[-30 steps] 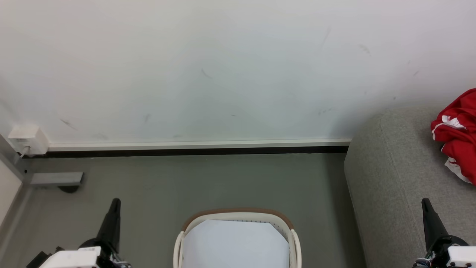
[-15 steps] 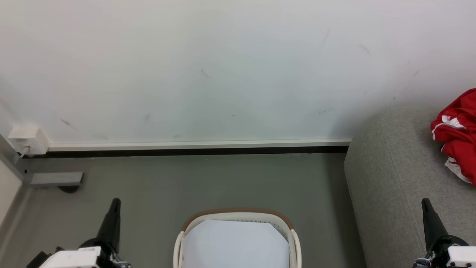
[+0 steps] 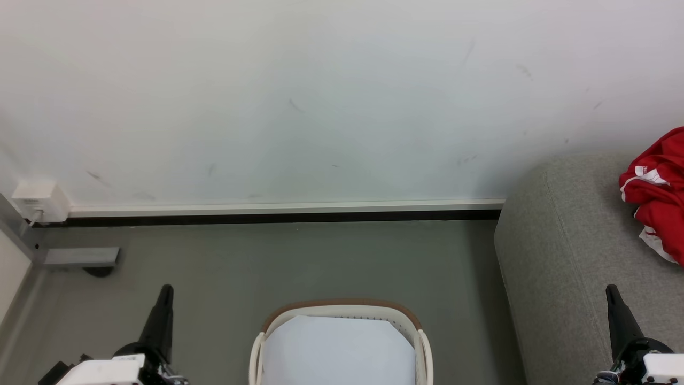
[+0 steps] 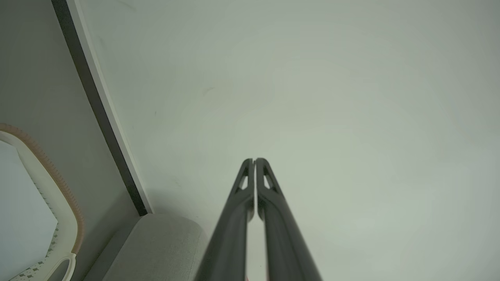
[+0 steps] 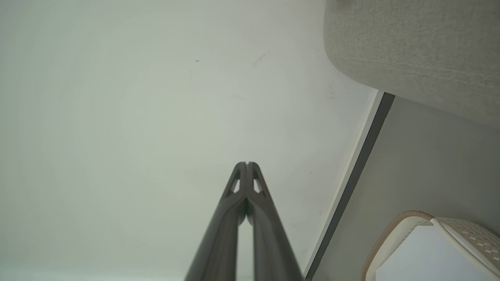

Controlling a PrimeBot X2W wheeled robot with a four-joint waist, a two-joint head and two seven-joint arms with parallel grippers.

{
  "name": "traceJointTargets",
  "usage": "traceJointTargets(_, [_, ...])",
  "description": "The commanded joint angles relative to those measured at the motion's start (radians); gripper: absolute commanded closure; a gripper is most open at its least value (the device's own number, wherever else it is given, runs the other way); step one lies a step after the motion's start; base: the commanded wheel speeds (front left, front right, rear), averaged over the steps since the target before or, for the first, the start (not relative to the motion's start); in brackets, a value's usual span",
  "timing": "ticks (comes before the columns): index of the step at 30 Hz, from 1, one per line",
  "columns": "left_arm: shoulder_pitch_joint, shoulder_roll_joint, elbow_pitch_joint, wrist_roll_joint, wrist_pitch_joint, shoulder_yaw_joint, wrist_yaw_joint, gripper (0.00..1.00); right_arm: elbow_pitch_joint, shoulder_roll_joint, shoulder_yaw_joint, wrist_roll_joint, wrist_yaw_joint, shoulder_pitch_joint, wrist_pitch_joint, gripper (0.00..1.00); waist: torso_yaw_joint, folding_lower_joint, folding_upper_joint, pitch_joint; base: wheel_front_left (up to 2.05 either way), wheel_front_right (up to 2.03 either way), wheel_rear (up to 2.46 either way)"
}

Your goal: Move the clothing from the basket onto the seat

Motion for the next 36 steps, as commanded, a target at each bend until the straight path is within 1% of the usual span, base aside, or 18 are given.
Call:
traceJointTargets(1, [-0.008,0.002,0.000,-0.014,0.004,0.002,-0.006,1.00,-0.005,-0.007,-0.004,0.002,-0.002,-0.013,0.003,1.00,0.000,0.0000,0.0000,0.000,0.00,0.00,0.00])
traceJointTargets(36, [-0.008,0.002,-0.001,-0.014,0.004,0.002,-0.007,1.00,-0.005,-0.007,-0.004,0.002,-0.002,-0.013,0.002,1.00,0.000,0.0000,0.0000,0.000,0.00,0.00,0.00])
